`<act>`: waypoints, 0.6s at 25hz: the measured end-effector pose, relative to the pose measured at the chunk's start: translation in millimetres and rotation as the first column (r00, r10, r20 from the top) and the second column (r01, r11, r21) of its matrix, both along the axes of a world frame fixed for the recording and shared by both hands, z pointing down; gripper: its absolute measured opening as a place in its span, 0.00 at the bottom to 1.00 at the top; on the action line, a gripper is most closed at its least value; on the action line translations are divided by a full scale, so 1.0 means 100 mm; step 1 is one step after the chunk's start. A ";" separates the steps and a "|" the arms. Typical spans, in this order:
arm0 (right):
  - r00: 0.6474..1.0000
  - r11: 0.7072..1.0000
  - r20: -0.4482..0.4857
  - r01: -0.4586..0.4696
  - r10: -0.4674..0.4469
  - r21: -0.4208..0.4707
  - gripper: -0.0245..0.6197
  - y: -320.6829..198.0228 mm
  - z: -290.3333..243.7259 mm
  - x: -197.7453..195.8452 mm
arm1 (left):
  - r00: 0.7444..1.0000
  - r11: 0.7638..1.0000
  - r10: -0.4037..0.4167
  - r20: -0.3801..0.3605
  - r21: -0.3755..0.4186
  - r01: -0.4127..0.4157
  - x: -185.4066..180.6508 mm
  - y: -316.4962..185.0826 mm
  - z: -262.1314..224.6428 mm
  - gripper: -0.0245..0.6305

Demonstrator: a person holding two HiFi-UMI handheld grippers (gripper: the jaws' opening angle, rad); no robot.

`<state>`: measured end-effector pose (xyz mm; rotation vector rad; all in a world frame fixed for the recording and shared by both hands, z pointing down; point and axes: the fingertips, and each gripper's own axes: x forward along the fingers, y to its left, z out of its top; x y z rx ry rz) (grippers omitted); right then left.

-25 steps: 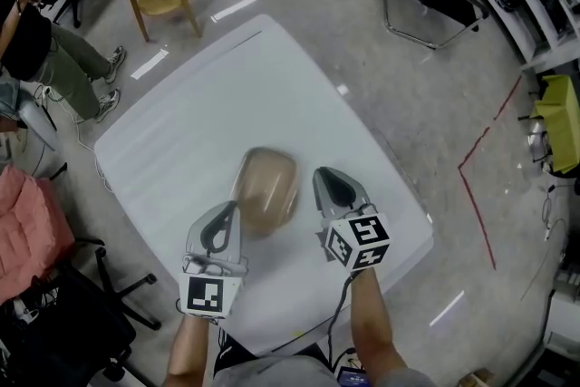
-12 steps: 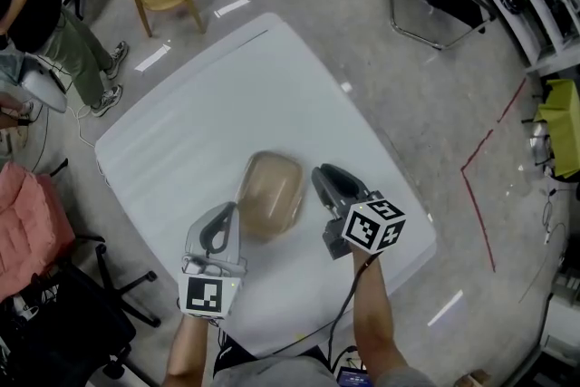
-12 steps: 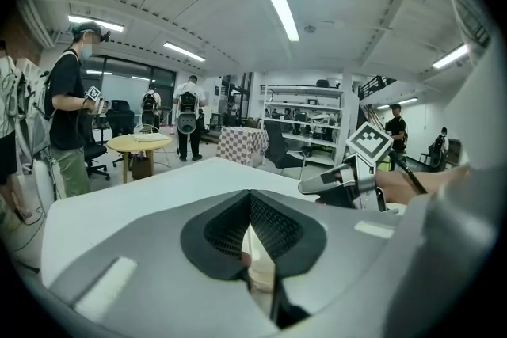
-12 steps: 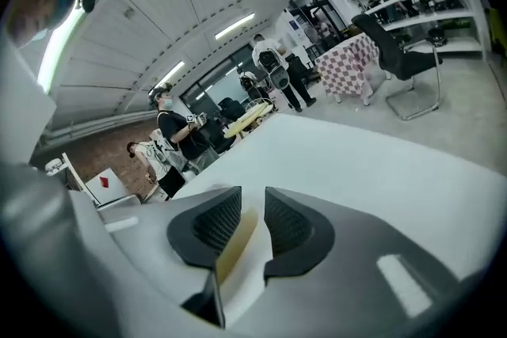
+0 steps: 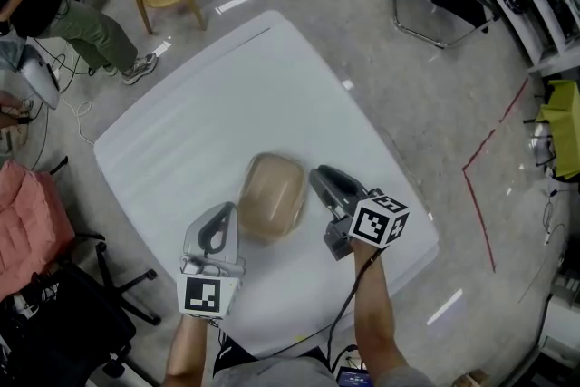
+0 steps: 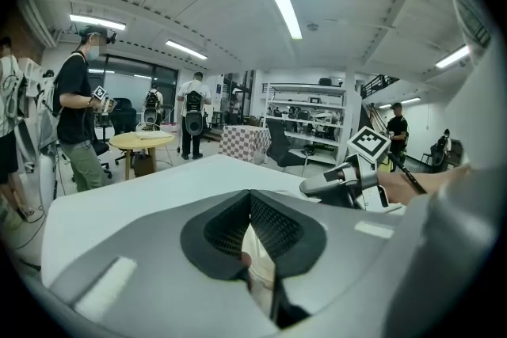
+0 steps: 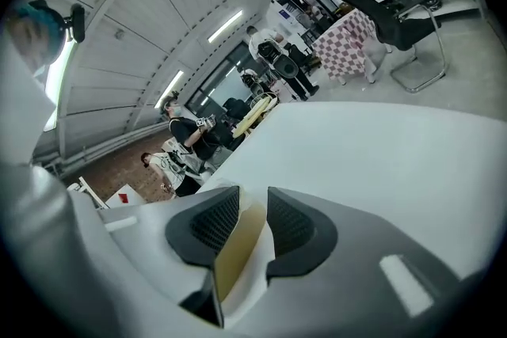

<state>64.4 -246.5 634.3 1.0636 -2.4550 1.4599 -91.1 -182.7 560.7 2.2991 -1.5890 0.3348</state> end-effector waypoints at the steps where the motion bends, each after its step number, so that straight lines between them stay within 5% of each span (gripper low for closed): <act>1: 1.000 1.000 0.007 0.005 -0.005 -0.003 0.19 0.00 0.00 -0.01 | 1.000 1.000 0.000 0.001 -0.002 0.000 0.00 0.00 0.00 0.06; 15: 0.997 0.998 0.064 0.043 -0.040 -0.054 0.18 0.06 0.04 -0.04 | 1.000 1.000 0.000 0.005 -0.012 0.000 0.02 0.01 0.05 0.06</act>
